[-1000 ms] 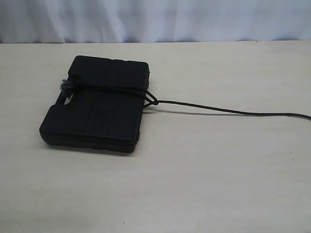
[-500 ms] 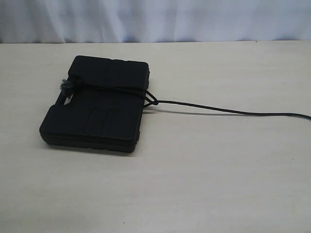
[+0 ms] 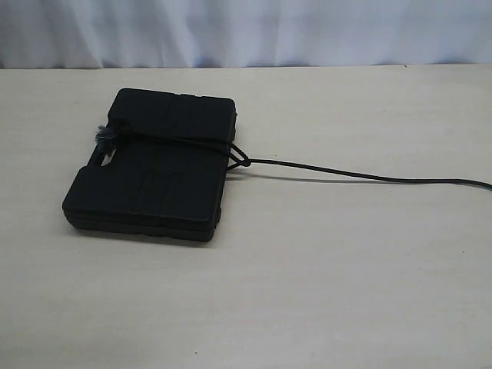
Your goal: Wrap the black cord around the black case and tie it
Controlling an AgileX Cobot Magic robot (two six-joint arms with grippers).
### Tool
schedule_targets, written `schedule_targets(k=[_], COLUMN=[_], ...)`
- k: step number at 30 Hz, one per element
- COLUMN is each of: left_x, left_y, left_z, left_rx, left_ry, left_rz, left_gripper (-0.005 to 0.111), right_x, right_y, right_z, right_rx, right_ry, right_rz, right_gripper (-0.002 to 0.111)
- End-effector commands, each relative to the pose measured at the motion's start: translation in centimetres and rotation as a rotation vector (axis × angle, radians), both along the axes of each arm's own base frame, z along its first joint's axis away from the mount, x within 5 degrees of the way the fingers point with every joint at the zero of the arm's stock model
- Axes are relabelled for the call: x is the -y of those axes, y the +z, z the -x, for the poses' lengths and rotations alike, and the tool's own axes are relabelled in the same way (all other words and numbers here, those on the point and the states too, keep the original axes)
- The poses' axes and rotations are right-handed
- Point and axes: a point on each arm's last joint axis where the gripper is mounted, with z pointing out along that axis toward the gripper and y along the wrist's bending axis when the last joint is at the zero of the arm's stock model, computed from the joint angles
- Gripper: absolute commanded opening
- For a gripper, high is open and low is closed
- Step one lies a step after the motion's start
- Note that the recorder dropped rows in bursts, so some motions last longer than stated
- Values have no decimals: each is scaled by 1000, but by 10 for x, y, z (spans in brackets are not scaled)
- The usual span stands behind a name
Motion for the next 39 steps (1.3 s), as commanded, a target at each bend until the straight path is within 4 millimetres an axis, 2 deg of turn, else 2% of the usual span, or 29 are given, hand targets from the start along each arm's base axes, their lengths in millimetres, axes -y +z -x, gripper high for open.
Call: schedule_targets(k=[1, 4, 5, 6, 7, 10, 12, 17, 33, 39], left_x=[-11, -33, -45, -49, -48, -42, -39, -37, -43, -43], left_y=[-19, -52, -82, -81, -91, -100, -107, -114, -119, -124], left_z=[13, 33, 49, 55, 58, 80, 85, 85, 85, 86], left_rx=[38, 71, 87, 113, 12, -30, -74, -148, -227, -277], left_ry=[60, 201, 285, 316, 321, 264, 250, 230, 299, 302], left_rz=[19, 172, 211, 225, 179, 55, 10, -16, 123, 116], left_gripper=[0, 0, 0, 0, 0, 0, 0, 0, 0, 0], right_x=[0, 0, 0, 0, 0, 0, 0, 0, 0, 0], right_y=[0, 0, 0, 0, -1, 0, 0, 0, 0, 0], right_z=[0, 0, 0, 0, 0, 0, 0, 0, 0, 0], right_rx=[3, 3, 3, 3, 1, 3, 3, 6, 6, 6], right_ry=[0, 0, 0, 0, 0, 0, 0, -1, -1, -1], right_rz=[3, 3, 3, 3, 3, 3, 3, 3, 3, 3], right_gripper=[4, 4, 4, 4, 4, 4, 4, 4, 4, 4])
